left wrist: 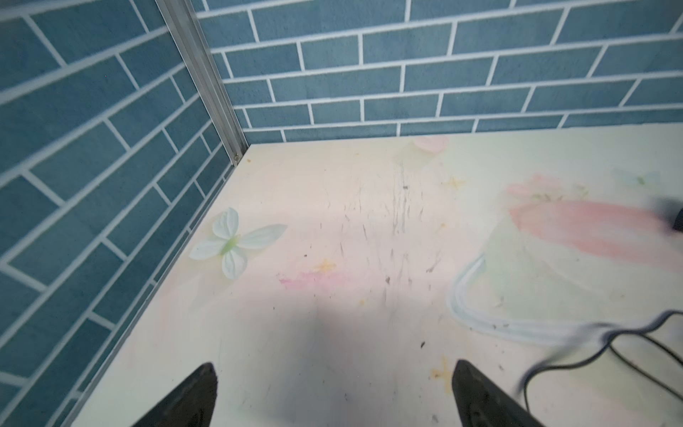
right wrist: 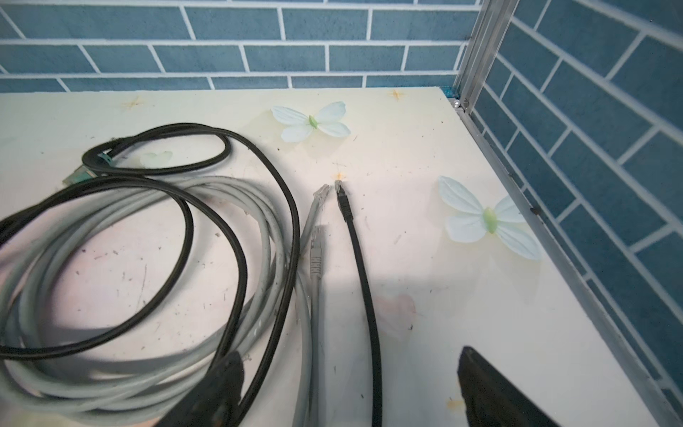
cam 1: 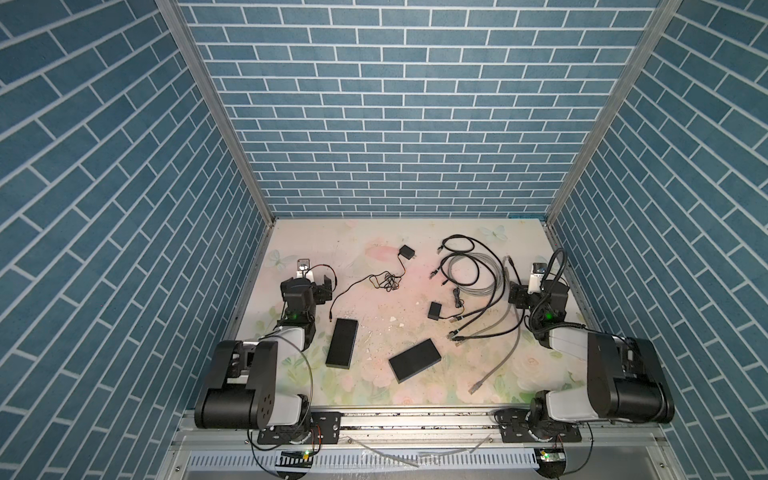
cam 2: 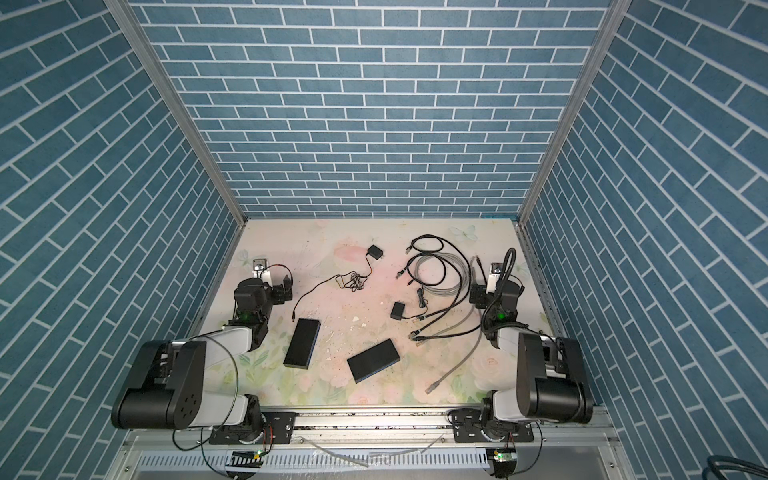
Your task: Insert the plug into the switch port
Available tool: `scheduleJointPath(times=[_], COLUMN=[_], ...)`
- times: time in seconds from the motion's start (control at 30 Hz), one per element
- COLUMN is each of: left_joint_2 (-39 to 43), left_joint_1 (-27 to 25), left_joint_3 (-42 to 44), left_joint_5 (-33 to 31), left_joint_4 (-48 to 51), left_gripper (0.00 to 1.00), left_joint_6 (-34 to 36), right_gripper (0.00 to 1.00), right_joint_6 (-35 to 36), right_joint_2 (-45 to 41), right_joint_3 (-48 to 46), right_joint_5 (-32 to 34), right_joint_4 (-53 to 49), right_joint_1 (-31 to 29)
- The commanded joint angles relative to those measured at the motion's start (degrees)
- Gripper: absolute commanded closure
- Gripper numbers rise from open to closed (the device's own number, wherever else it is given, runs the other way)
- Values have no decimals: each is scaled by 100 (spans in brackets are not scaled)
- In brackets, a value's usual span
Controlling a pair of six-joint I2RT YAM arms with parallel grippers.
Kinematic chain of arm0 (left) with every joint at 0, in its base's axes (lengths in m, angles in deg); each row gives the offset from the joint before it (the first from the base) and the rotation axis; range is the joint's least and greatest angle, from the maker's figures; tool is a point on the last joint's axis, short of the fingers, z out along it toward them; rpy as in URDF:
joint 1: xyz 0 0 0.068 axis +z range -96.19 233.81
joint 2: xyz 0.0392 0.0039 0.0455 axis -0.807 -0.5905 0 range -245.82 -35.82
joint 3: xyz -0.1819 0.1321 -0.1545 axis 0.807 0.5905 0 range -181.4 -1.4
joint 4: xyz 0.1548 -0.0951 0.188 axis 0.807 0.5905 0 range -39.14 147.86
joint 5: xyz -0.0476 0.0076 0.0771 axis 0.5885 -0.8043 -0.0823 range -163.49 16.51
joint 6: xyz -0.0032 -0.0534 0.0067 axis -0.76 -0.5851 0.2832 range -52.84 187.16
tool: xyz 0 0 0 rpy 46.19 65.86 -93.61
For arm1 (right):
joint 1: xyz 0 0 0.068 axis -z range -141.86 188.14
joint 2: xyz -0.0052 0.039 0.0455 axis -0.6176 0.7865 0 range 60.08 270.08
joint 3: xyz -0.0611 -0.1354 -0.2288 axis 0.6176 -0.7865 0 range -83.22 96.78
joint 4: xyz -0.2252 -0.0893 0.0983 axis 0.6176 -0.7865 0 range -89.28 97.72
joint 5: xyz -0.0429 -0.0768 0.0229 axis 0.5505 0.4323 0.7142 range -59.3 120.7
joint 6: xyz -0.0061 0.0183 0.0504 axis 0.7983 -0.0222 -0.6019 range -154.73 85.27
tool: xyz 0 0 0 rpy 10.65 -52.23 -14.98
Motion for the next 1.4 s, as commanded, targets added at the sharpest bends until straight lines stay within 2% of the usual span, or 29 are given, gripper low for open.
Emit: scheduleJointPath(times=[0.0,0.13,0.23,0.37,0.47,0.67,0.83,1.07,1.37], left_joint_2=[220,235,235,214,125,-73,-202,-594,-1392], left_joint_1=[-11,-127,-357,-1006,-1526,-2069,-2411,-2947,-3028], left_joint_3=[-559,-1123,-1426,-1604,-1719,-1872,-1831,-2097,-2123], left_joint_5=[-200,-221,-52,-295,-348,159,665,852,1717], left_joint_4=[1544,2641,3178,3603,3825,3725,3216,3093,1717], left_gripper=[0,0,0,0,0,0,0,0,0], left_joint_6=[-445,-857,-1007,-1110,-1172,-1482,-1439,-1328,-833], right_gripper=[11,11,11,13,19,29,38,43,59], right_joint_6=[-548,-1398,-1685,-1810,-1955,-2607,-2908,-2773,-2236], right_joint_2=[-416,-370,-235,-286,-234,44,349,996,2174], right_joint_3=[798,1614,2096,2292,2518,2837,2976,3232,3891], right_joint_5=[21,84,-79,175,170,-260,-561,-1023,-1336], right_joint_4=[-1463,-3178,-4139,-4695,-5043,-5196,-5014,-4724,-4885], right_joint_1=[-17,-27,-195,-782,-1171,-1588,-1947,-2260,-2332])
